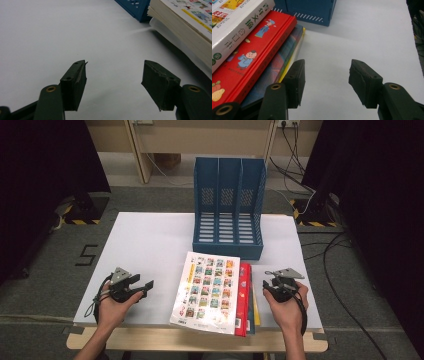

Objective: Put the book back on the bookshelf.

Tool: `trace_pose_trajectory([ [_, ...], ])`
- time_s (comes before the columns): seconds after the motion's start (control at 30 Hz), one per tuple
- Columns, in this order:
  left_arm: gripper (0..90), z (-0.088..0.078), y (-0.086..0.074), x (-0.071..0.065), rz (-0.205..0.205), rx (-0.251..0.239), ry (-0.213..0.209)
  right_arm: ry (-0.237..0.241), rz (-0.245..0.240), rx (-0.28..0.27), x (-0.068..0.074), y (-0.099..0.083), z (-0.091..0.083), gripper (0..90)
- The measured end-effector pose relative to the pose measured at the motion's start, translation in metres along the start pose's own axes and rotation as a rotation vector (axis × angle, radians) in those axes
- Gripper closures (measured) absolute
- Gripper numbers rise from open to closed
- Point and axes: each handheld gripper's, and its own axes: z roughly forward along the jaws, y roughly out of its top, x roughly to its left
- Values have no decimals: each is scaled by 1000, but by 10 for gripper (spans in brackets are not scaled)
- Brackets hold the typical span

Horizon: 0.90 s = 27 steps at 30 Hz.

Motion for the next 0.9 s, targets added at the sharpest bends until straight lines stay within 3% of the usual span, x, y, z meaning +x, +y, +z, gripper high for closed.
trace_pose_trajectory([
  [0.2, 334, 9, 11, -10, 3, 9, -40, 17, -3, 5, 0, 8, 7, 480],
  [0.47, 332, 15, 24, -30, 8, 26, -113, 86, 33, 11, 4, 22, 13, 490],
  [0.5, 332, 17, 27, -36, 8, 31, -135, 97, 32, 12, 9, 28, 15, 489],
  [0.9, 349, 23, 39, -60, 48, 50, -193, 143, -2, 7, 36, 56, 19, 506],
])
